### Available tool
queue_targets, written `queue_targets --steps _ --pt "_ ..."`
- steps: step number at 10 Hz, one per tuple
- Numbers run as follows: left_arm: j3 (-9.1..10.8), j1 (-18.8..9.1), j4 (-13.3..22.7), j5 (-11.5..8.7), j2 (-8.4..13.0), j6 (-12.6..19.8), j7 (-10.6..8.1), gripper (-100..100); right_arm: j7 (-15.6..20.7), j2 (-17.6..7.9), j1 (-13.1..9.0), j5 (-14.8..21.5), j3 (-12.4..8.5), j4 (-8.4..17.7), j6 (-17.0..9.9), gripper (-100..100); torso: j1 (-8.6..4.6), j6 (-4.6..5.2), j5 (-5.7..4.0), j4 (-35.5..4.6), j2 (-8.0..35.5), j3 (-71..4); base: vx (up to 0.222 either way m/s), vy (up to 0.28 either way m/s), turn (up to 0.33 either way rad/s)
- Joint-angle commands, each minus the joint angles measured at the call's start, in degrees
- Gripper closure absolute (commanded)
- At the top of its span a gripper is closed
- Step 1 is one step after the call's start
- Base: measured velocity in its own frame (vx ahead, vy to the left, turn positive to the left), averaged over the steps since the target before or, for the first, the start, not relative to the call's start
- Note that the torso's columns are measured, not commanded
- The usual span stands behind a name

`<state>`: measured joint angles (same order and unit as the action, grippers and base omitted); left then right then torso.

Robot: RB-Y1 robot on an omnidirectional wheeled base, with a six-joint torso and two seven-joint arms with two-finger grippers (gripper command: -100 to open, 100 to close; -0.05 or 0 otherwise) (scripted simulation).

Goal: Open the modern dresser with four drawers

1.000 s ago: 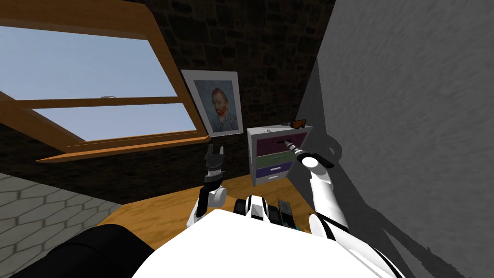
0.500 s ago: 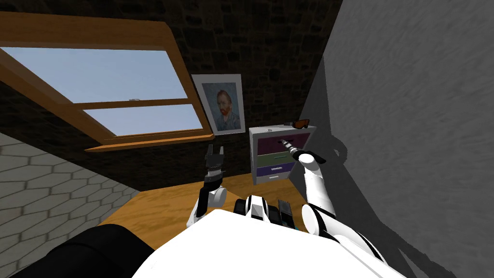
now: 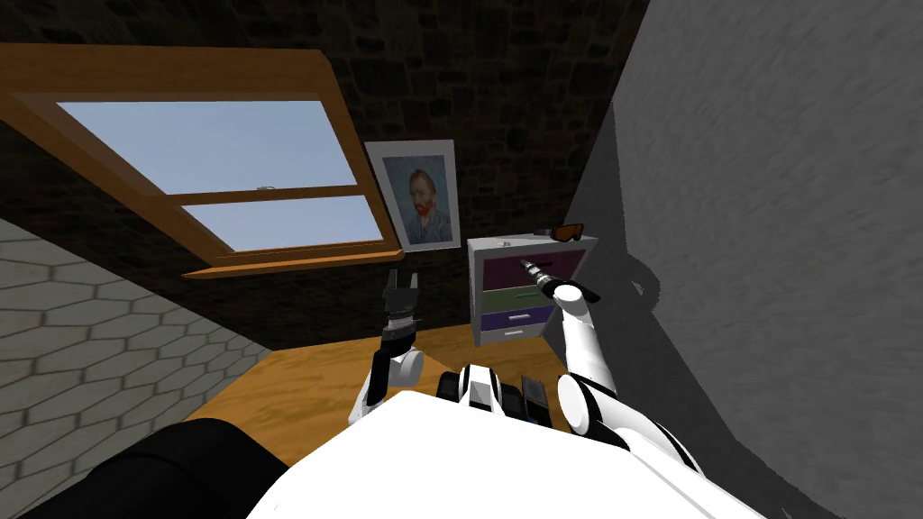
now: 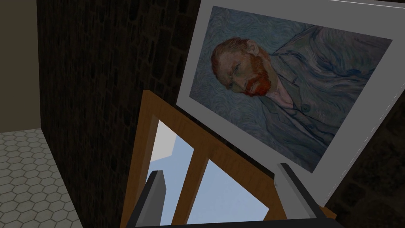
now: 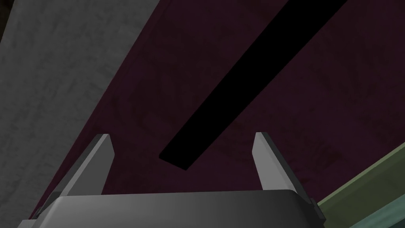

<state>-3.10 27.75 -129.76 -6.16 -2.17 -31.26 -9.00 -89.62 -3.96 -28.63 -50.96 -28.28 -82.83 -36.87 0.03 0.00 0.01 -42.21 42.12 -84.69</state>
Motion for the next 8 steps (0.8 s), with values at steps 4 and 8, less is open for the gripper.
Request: queue_targets --steps 4,8 --pt "0.0 -0.03 0.01 0.0 0.0 0.01 0.0 0 -0.66 -0.48 0.13 -0.43 0.12 -1.28 -1.27 100 -0.18 0.12 -0.06 -0.15 0.66 0.44 -0.154 -0.025 -0.029" --pt "0.0 0.0 0.0 0.0 -0.01 0.0 0.0 0 -0.16 -0.81 2.75 -3.56 1.09 -4.2 -4.79 100 0.1 0.23 0.12 -0.2 -0.11 -0.04 -0.078 0.017 -0.141"
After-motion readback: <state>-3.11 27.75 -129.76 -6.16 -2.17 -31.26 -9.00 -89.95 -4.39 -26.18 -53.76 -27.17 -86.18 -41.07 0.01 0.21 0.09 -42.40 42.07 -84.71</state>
